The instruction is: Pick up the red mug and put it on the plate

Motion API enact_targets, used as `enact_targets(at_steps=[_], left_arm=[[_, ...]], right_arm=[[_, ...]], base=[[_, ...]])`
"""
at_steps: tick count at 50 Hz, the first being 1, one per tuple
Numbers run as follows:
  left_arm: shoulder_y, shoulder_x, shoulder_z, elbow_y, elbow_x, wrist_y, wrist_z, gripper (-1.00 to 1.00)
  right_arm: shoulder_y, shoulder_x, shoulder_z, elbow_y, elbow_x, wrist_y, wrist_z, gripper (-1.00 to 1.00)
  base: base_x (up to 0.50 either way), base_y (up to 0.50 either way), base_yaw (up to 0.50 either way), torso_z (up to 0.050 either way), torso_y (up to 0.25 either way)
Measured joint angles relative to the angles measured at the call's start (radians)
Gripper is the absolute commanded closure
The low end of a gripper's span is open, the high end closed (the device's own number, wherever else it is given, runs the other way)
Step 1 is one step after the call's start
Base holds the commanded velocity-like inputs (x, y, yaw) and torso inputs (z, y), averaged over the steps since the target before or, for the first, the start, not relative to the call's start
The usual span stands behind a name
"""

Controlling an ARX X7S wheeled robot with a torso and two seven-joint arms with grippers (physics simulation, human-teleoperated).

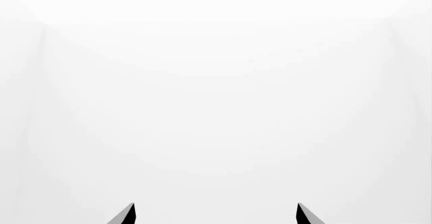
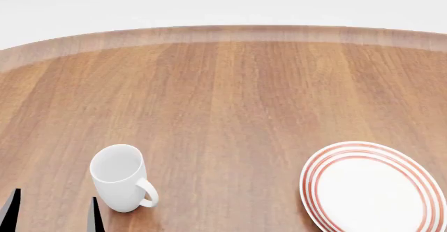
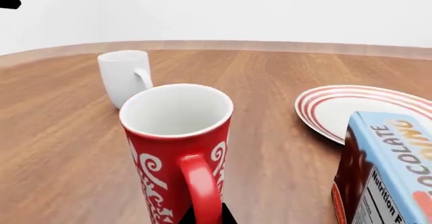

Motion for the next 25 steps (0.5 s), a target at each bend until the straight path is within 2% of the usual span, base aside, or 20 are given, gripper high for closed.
enact_targets(at_steps=[15,25], left_arm=[[-0.002,0.0,0.003,-0.005,-0.001,0.009,-0.001,-1.0],[-0.004,-0.001,0.006,-0.007,-0.003,0.012,-0.001,-1.0]], right_arm=[[-0.065,0.095,0.056,-0.415,-0.06,0.248,0.115,1.0],[-0.062,0.152,0.135,-0.638,-0.031,0.439,0.19,1.0]], base=[[0.0,0.0,0.0,0.0,0.0],[0.0,0.0,0.0,0.0,0.0]])
